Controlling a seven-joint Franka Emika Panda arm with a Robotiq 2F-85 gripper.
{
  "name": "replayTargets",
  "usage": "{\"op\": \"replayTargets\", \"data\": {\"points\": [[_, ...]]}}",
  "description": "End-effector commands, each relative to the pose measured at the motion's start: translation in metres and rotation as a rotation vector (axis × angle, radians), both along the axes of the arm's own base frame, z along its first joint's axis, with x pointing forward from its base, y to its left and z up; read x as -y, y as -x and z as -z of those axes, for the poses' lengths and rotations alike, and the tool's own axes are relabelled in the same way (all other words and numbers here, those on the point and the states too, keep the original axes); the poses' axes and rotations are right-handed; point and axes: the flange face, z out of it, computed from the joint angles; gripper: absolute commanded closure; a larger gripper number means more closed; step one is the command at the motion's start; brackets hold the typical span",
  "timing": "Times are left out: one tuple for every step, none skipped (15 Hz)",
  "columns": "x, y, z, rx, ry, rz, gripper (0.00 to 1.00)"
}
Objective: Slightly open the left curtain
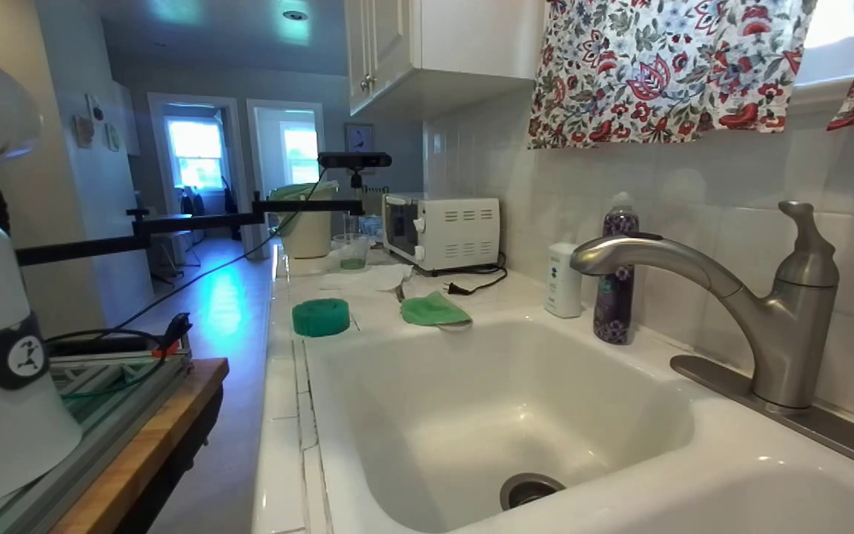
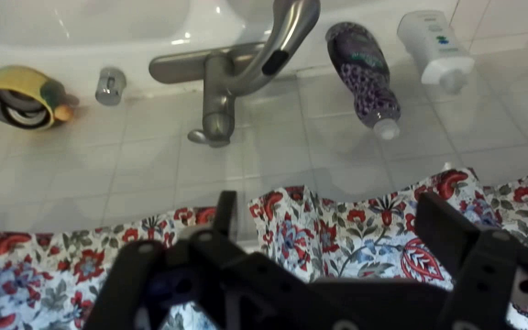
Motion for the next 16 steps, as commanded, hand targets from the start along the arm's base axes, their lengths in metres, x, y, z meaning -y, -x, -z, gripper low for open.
{"op": "replayTargets", "data": {"points": [[-0.007, -0.047, -0.023, 0.071, 0.051, -0.068, 0.0], [-0.012, -0.059, -0.032, 0.098, 0.063, -0.084, 0.0], [-0.018, -0.069, -0.041, 0.121, 0.073, -0.099, 0.0], [-0.024, -0.078, -0.051, 0.144, 0.082, -0.112, 0.0], [-0.029, -0.085, -0.059, 0.164, 0.092, -0.127, 0.0], [-0.035, -0.094, -0.071, 0.21, 0.115, -0.148, 0.0], [-0.038, -0.101, -0.081, 0.247, 0.132, -0.163, 0.0], [-0.041, -0.108, -0.091, 0.288, 0.13, -0.172, 0.0], [-0.043, -0.115, -0.102, 0.336, 0.137, -0.174, 0.0], [-0.044, -0.119, -0.112, 0.374, 0.135, -0.169, 0.0], [-0.046, -0.104, -0.102, 0.327, 0.128, -0.144, 0.0], [-0.046, -0.109, -0.109, 0.35, 0.132, -0.147, 0.0], [-0.046, -0.112, -0.11, 0.358, 0.134, -0.146, 0.0], [-0.045, -0.114, -0.109, 0.359, 0.135, -0.146, 0.0], [-0.045, -0.115, -0.108, 0.358, 0.136, -0.146, 0.0], [-0.045, -0.115, -0.108, 0.358, 0.136, -0.146, 0.0]]}}
